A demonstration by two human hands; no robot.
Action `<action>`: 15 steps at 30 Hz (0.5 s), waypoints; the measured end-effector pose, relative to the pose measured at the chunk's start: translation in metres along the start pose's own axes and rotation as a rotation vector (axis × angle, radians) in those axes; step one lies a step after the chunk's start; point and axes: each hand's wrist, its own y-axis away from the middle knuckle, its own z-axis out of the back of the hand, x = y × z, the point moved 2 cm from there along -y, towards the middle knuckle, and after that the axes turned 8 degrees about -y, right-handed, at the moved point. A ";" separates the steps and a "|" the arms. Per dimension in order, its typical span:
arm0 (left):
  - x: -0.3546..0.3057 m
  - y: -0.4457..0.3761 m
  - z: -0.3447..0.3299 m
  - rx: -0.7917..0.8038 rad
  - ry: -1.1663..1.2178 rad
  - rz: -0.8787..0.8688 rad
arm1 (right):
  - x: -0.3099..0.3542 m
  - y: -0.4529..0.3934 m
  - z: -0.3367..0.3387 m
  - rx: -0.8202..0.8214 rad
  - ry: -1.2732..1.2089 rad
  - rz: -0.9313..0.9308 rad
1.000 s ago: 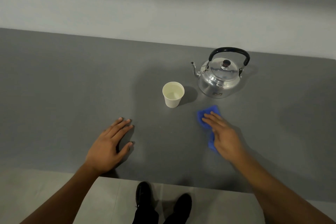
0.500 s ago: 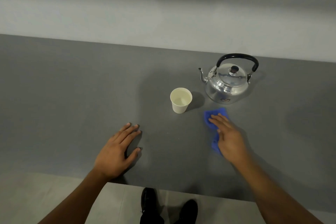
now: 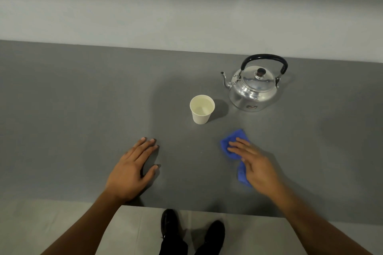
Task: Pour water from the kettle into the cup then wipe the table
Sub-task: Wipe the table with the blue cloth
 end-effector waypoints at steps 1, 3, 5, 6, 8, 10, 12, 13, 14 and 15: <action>-0.001 0.000 0.001 -0.001 0.001 0.001 | -0.004 -0.002 0.004 -0.031 0.012 -0.032; -0.001 0.000 0.003 0.000 0.000 0.001 | -0.005 -0.016 0.003 -0.084 0.036 -0.093; -0.002 0.000 0.004 0.001 -0.001 0.003 | 0.000 -0.034 -0.009 -0.101 0.043 -0.140; -0.002 0.001 0.004 0.002 -0.002 0.003 | 0.004 -0.041 -0.016 -0.097 0.039 -0.158; -0.003 0.001 0.004 0.005 -0.002 0.001 | 0.014 -0.043 -0.030 -0.054 0.035 -0.144; -0.003 0.001 0.004 0.009 0.001 0.001 | 0.022 -0.029 -0.041 0.049 0.057 -0.048; -0.003 0.001 0.004 0.016 0.003 0.003 | 0.021 -0.006 -0.038 0.125 0.058 0.060; -0.003 0.001 0.005 0.020 0.005 0.005 | 0.017 0.005 -0.033 0.129 0.040 0.077; -0.003 0.001 0.005 0.022 0.007 0.006 | 0.012 0.013 -0.025 0.110 0.028 0.066; -0.003 0.001 0.005 0.020 0.006 0.005 | 0.006 0.015 -0.016 0.073 0.032 0.041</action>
